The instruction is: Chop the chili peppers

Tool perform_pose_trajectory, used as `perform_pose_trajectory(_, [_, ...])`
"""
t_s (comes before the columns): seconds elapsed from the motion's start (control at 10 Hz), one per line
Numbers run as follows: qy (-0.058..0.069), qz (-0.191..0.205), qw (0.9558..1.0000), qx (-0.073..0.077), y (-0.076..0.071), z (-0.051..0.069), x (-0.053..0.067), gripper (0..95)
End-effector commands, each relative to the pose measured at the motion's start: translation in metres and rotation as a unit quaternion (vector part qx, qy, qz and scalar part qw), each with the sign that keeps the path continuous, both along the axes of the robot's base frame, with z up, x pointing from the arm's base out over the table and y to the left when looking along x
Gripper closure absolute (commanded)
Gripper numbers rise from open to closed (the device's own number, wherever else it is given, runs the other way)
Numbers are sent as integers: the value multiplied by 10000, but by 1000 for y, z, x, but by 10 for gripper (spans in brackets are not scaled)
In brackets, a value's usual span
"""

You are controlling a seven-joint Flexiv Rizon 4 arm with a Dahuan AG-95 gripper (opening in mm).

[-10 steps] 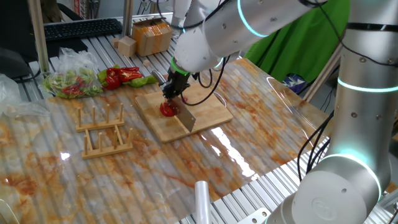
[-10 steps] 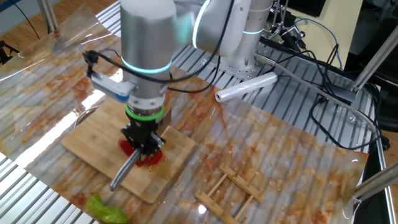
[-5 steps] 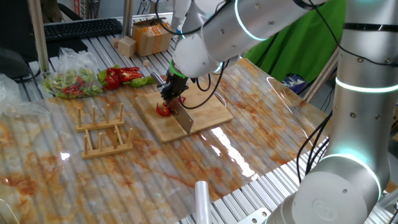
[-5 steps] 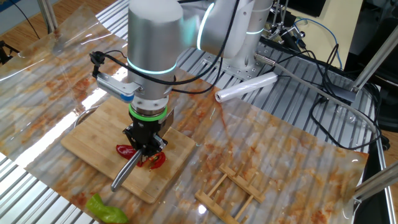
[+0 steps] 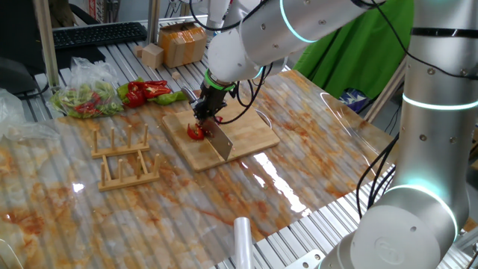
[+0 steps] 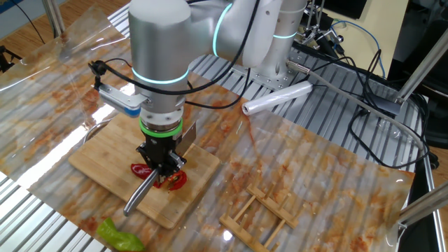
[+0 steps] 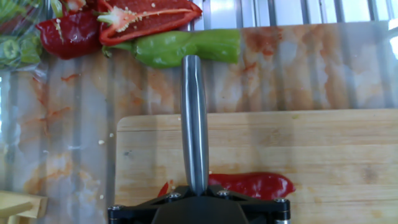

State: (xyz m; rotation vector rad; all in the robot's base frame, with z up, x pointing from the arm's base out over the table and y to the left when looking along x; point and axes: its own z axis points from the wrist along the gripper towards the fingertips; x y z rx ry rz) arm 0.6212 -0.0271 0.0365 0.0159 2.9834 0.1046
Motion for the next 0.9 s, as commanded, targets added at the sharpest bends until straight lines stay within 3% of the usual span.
perform_pose_trajectory(0.1, [79, -38, 10000, 41, 0, 5, -3, 950])
perform_pose_trajectory(0.2, [110, -88, 9998, 142, 3, 10, -2, 950])
perform_pose_trajectory(0.6, [84, -65, 9999, 71, 4, 9, -3, 950])
perform_pose_trajectory(0.9, [-39, -64, 10000, 58, 6, 3, 0, 950])
